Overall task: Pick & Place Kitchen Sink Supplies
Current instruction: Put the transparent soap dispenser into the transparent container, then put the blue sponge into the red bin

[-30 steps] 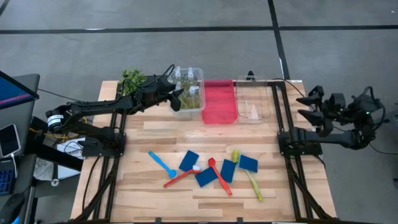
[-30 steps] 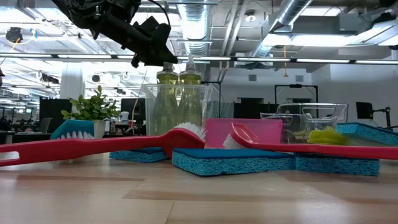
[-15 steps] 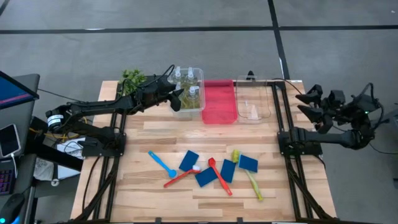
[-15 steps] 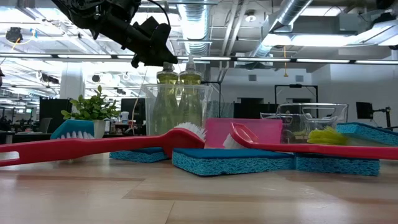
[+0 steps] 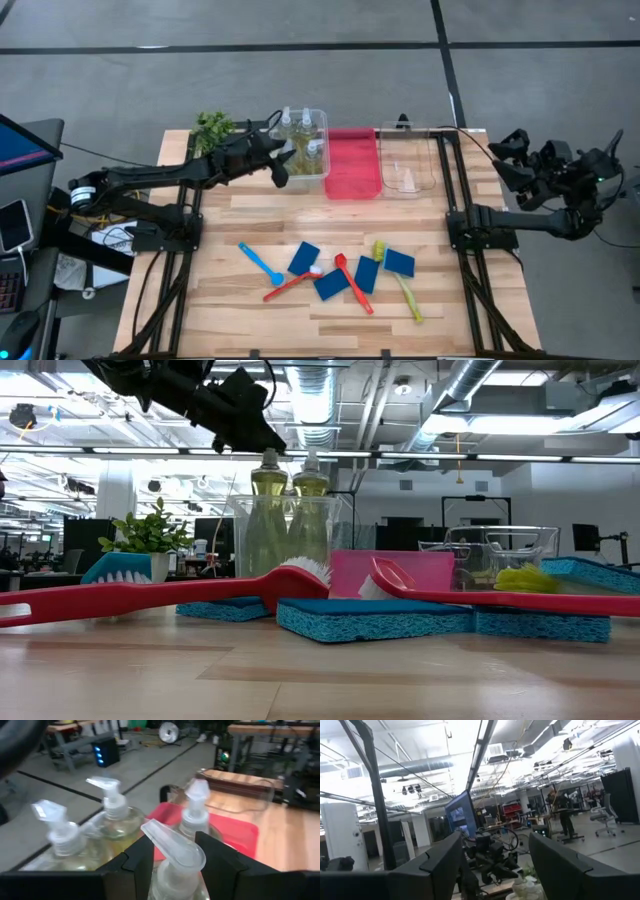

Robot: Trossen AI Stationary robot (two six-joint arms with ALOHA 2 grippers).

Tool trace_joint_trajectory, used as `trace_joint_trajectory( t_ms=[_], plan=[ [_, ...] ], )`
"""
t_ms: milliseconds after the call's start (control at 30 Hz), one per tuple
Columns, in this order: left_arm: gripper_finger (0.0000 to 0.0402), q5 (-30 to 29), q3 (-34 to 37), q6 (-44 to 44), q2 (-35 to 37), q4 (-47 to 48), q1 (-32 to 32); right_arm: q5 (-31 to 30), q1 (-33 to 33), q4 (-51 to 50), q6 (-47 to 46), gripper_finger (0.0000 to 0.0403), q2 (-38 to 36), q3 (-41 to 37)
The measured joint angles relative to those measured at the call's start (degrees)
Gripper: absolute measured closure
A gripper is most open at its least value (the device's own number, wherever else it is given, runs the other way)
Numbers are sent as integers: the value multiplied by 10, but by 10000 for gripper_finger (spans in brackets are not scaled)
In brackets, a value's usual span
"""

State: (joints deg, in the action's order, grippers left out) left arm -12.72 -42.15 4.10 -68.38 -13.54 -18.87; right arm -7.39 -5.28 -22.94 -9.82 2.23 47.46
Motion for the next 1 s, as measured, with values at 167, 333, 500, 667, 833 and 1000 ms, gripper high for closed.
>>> trace_joint_trajectory(
  t_ms=[167,333,500,667,833,1000],
  plan=[
    [217,-23,0,2,8,7,0,0,0,22,-12,178,0,0],
    [171,-76,-3,6,10,10,0,0,0,18,-13,178,0,0],
    [137,-112,-2,65,16,11,0,0,0,5,-50,178,0,0],
    [124,-112,-2,77,44,11,2,0,0,-12,-20,178,2,0],
    [124,-113,-2,66,87,11,9,0,0,-46,-4,178,29,0],
    [127,-111,-2,8,124,10,38,0,0,-103,24,178,82,0]
  ],
)
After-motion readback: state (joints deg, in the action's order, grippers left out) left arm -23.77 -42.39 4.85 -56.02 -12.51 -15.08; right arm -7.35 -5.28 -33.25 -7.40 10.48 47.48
